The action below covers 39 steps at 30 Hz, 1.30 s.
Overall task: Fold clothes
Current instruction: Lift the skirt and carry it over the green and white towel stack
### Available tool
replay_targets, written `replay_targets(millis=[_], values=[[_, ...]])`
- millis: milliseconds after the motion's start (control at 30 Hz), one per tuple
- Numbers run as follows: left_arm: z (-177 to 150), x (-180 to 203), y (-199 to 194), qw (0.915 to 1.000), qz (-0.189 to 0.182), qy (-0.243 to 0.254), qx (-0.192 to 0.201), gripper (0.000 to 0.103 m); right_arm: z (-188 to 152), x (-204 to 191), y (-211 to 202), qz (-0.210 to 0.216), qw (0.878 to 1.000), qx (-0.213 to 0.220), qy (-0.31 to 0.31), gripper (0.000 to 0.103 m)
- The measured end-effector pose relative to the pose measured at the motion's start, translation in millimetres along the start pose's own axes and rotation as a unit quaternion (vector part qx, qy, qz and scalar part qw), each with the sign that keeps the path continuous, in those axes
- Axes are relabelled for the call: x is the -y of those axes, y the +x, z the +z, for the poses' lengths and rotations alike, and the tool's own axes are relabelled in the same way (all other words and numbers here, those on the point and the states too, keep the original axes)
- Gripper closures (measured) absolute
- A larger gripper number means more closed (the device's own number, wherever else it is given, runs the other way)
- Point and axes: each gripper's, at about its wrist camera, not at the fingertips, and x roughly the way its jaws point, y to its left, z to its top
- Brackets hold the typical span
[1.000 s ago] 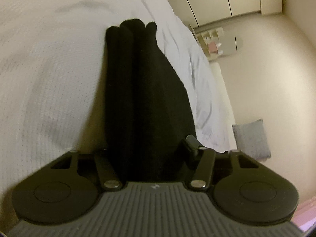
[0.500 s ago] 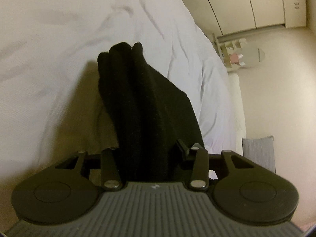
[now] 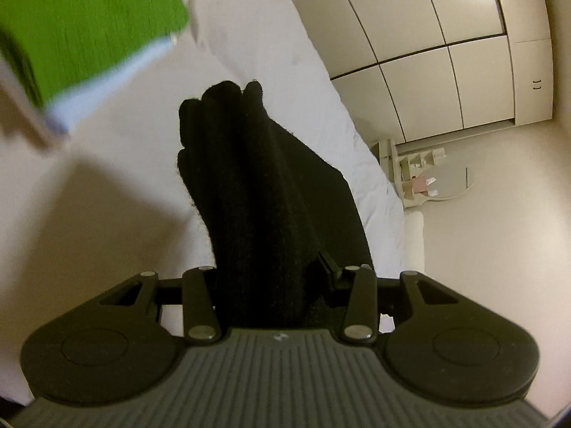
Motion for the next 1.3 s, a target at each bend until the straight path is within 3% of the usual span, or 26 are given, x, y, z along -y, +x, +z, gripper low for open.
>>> replay_targets(millis=[300,433,567,667,800,900,1100,1300], values=[[161.0,-42.0,-56.1,0.9978,-0.005,0.066,-0.004,0.064,-21.4,-87.3,132.2,0.026,0.998,0.065,0.007,0.051],[219.6,-71.0,-51.6,0.9961,-0.010,0.088,0.004,0.064,-15.4,-106.8,196.8,0.033,0.996,0.087,-0.004,0.051],[256.8,-108.8,-38.7,0.9959,-0.013,0.089,0.003,0.064,-8.9,-111.6,259.1,0.031,0.995,0.096,-0.026,0.051],[271.9,-142.1,-16.3,0.9965,-0.003,0.083,-0.009,0.062,-7.5,-100.3,289.9,0.018,0.995,0.098,-0.033,0.051],[270.9,-183.3,18.8,0.9957,0.039,0.071,-0.045,0.057,-14.1,-65.1,329.8,-0.042,0.996,0.079,-0.008,0.050],[267.0,-186.9,18.8,0.9964,0.023,0.069,-0.044,0.055,-23.2,-47.8,334.6,-0.077,0.995,0.058,-0.004,0.048],[268.0,-171.3,11.2,0.9929,0.068,0.088,-0.042,0.051,-18.6,-70.0,332.0,-0.125,0.991,0.033,-0.029,0.043],[268.7,-181.6,-22.5,0.9907,0.107,0.080,-0.025,0.048,-17.2,-94.8,329.9,-0.173,0.983,0.027,-0.059,0.038]])
